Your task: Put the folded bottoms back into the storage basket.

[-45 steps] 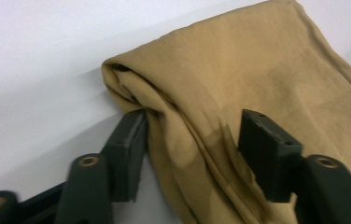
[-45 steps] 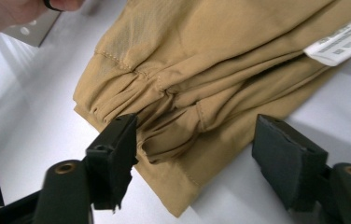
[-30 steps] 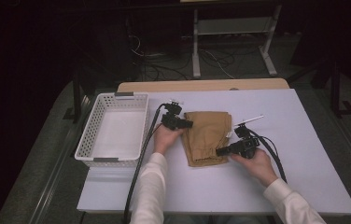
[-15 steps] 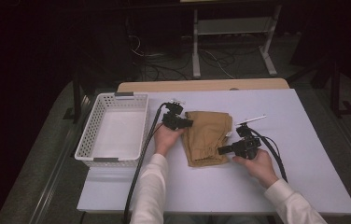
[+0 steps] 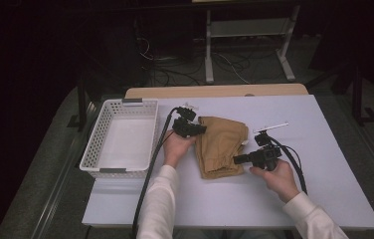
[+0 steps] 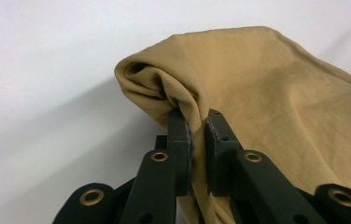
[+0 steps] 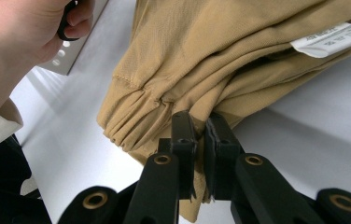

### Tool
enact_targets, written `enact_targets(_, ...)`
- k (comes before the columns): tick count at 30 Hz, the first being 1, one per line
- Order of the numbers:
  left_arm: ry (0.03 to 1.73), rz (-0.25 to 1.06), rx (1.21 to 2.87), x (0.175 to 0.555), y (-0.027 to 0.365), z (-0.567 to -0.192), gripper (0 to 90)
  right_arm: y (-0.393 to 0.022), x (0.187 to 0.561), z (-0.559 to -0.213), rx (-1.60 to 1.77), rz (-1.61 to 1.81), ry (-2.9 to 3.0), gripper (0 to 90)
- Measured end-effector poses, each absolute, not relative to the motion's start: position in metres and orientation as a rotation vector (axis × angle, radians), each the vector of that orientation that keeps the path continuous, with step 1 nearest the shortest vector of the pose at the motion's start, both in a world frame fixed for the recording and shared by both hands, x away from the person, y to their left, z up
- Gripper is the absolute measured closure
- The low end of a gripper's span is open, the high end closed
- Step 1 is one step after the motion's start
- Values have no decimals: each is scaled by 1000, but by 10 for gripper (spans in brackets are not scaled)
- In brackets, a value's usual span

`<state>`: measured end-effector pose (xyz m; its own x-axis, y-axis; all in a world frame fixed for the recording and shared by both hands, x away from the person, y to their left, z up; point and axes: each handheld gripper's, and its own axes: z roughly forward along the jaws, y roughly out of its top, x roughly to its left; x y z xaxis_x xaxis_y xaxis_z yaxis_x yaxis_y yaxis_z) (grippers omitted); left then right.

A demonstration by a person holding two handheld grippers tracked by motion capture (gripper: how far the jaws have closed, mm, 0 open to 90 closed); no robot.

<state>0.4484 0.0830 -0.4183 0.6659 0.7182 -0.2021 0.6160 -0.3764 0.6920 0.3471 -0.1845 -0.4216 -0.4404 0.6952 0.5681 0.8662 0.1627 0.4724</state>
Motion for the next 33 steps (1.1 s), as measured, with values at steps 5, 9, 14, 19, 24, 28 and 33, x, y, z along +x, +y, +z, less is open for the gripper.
enact_targets(5, 1018, 168, 2102, 448, 85, -413, 830, -185, 344, -416, -1513, -1168, -2225, 819)
enact_targets(9, 1012, 175, 2091, 446, 86, -406, 830, -184, 343, -405, -1491, -1187, -2248, 819)
enact_targets(14, 1005, 188, 2080, 444, 88, -399, 830, -184, 341, -398, -1482, -1205, -2249, 819)
enact_targets(19, 998, 194, 2081, 442, 92, -391, 830, -183, 340, -391, -1469, -1226, -2247, 819)
enact_targets(24, 989, 208, 2087, 442, 96, -384, 830, -179, 341, -386, -1457, -1234, -2259, 818)
enact_targets(28, 988, 210, 2082, 442, 100, -382, 830, -175, 341, -383, -1451, -1234, -2265, 818)
enact_targets(33, 982, 219, 2089, 440, 104, -378, 830, -170, 340, -380, -1438, -1235, -2276, 819)
